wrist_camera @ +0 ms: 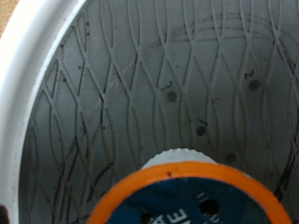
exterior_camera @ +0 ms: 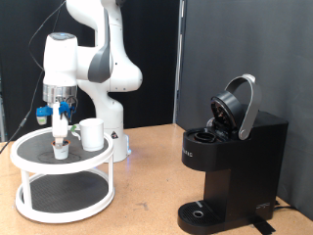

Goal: Make a cup of coffee with the keurig machine

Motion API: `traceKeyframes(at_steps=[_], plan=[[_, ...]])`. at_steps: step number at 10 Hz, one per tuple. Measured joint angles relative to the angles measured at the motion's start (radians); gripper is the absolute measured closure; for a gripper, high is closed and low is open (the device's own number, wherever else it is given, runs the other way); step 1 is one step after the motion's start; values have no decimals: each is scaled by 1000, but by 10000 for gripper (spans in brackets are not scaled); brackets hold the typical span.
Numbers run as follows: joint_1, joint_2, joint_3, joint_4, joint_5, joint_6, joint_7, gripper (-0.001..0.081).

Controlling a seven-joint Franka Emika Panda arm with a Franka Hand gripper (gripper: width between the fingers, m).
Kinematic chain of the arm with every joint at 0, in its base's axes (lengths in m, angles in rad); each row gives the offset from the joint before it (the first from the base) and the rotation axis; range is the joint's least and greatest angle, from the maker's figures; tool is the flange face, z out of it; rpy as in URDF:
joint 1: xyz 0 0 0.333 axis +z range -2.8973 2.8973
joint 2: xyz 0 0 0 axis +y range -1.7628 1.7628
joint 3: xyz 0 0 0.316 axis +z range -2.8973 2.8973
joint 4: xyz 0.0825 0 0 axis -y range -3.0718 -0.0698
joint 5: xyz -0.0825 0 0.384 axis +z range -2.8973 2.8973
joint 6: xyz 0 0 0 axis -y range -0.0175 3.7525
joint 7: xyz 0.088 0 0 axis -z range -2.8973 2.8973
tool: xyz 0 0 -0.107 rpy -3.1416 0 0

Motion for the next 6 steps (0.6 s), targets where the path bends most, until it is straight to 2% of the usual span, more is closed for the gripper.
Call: traceKeyframes(at_steps=[6], plan=[[-2,1,4,-33,-9,30,23,72]])
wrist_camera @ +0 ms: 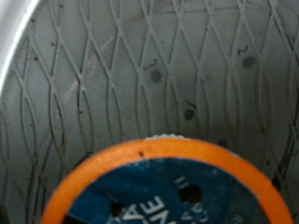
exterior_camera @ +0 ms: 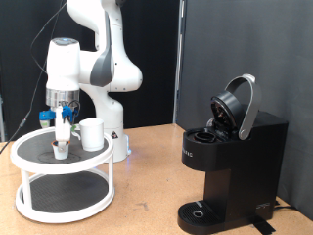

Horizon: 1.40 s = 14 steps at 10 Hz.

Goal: Make a cup of coffee with the keurig machine

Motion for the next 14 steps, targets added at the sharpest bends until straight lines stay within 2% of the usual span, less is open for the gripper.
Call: traceKeyframes(at_steps=[4,5,8,9,14], plan=[[0,0,5,-6,-5,4,30,99],[0,1,8,-6,-8,4,39,295],[0,1,10,-4,-10,1,49,295],[0,0,10,1,-5,-14,48,427],[2,-68,-3,111,83,-227,-65,426]])
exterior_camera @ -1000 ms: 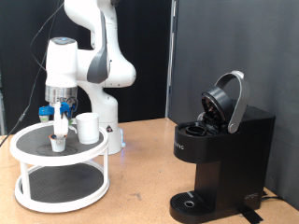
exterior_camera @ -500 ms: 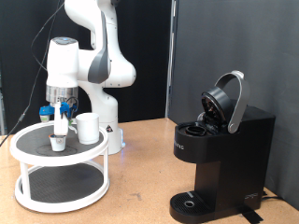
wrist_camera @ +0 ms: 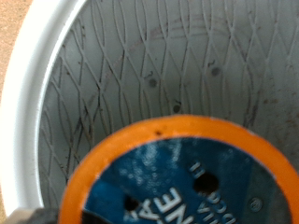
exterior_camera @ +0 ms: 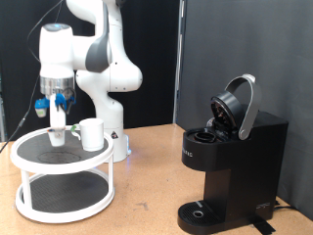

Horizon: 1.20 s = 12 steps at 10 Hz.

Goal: Make a cup of coffee with the keurig machine

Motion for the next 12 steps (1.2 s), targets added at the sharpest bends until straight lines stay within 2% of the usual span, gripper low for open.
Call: traceKeyframes(at_steps=[1,2,4,7,9,10,12], plan=[[0,-11,-1,23,0,-40,-19,426],[0,-11,-1,20,0,-37,-18,426],[2,-14,-4,26,64,-57,-41,426],[33,-57,-20,88,266,-162,-108,426],[81,-89,-30,134,426,-255,-142,426],[107,-99,-31,151,506,-290,-144,426],[130,-107,-12,167,572,-309,-92,426]])
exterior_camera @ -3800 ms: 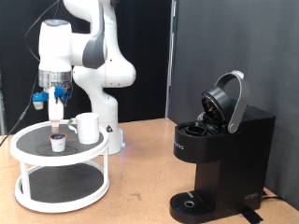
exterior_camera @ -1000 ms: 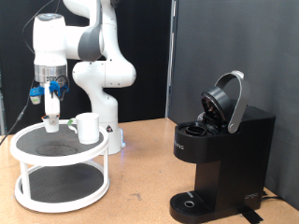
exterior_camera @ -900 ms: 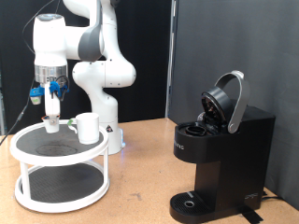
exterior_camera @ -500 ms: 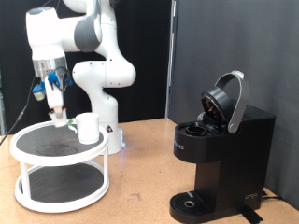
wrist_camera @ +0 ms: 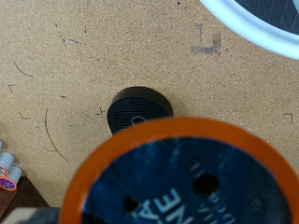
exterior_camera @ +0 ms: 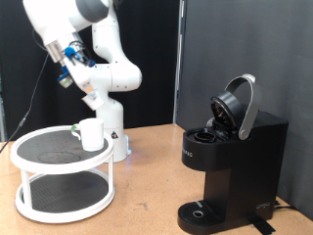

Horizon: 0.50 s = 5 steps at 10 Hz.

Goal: Make a cup of coffee with the keurig machine

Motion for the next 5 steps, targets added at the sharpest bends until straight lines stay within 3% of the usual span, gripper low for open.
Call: traceKeyframes(at_steps=[2,5], plan=[[2,1,-2,-3,38,10,-13,426],[62,7,4,16,246,31,-2,426]])
